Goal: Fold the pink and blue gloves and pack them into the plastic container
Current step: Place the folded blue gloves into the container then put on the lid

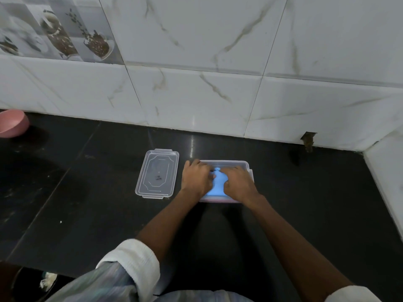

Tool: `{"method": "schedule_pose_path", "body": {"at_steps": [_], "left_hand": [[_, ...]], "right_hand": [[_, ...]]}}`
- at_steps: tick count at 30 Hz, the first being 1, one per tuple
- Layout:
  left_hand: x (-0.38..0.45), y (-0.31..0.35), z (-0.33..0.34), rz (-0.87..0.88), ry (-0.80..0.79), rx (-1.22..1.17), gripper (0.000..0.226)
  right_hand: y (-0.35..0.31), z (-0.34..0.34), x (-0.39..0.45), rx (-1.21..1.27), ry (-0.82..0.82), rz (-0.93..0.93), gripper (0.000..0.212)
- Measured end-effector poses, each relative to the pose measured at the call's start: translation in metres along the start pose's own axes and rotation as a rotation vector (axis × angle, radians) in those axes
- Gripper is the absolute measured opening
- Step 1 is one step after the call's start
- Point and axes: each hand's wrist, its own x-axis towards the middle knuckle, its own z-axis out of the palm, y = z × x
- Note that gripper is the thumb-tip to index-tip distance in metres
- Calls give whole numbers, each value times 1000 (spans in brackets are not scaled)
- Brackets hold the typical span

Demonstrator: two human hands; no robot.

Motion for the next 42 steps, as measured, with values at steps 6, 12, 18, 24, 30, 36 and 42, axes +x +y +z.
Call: {"method": "schedule_pose_path", "body": {"at_steps": [6,12,18,24,30,36,42], "left_hand": [[-38,-3,6,-110,404,-427,6],[-63,-28,5,-357,396,-650,9],[-69,-71,7,-627,149,-515,14],[-72,-73,14,-505,-16,-214,35],[-67,-63,7,-656,-98,-159,23],[-55,-60,-41,-632,252,-254,14],[-30,-47,-84,-341,512,-286,9]], "right_hand": [[-13,3,-21,49,434,-146,24],[-34,4,-16,179,358,-138,22],[-53,10,-8,146,258,-152,17],[-62,9,2,171,171,-38,17],[-51,16,0,209,119,14,12],[-34,17,-2,473,92,50,13],[-22,3,-3,945,253,207,14]]}}
